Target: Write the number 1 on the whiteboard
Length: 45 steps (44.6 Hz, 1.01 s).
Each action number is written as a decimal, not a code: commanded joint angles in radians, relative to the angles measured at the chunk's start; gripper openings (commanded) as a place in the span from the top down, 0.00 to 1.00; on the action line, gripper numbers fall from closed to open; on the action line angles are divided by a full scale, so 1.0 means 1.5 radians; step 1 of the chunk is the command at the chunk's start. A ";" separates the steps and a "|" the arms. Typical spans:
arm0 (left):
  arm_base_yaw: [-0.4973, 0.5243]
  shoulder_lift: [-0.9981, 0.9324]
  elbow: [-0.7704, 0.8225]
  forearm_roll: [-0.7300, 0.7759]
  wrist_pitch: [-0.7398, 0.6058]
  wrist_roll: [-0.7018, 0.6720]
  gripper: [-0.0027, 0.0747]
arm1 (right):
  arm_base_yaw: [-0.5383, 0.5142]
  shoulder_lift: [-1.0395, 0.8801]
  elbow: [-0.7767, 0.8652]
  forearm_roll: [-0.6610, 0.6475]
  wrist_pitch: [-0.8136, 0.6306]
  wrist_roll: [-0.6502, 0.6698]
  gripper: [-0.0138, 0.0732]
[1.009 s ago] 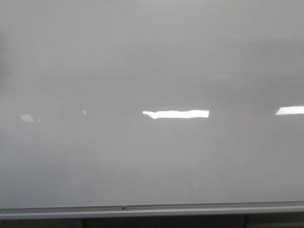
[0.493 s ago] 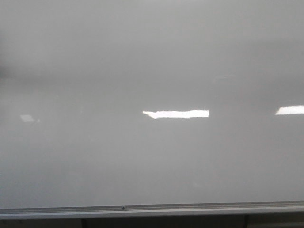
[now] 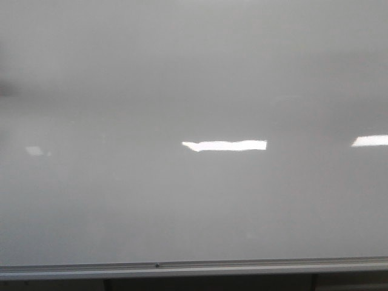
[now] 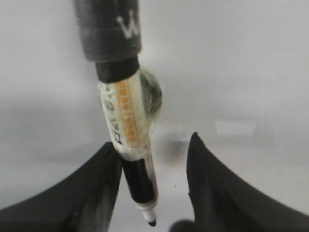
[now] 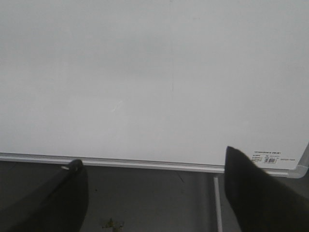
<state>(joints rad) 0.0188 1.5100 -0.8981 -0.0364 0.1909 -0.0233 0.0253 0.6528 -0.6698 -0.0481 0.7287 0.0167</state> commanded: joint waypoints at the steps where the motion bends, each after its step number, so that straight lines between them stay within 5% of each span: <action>1: 0.003 -0.014 -0.022 0.002 -0.048 -0.005 0.69 | -0.004 0.003 -0.018 -0.010 -0.039 -0.004 0.15; 23: 0.000 -0.054 -0.023 0.058 0.015 -0.001 0.93 | -0.004 0.003 -0.018 -0.010 -0.039 -0.004 0.15; 45: -0.195 -0.227 -0.098 0.068 0.416 0.183 0.92 | -0.004 0.003 -0.018 -0.010 -0.042 -0.004 0.15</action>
<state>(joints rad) -0.2185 1.2205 -0.9955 0.0748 0.7292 0.2017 0.0253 0.6528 -0.6698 -0.0481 0.7287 0.0160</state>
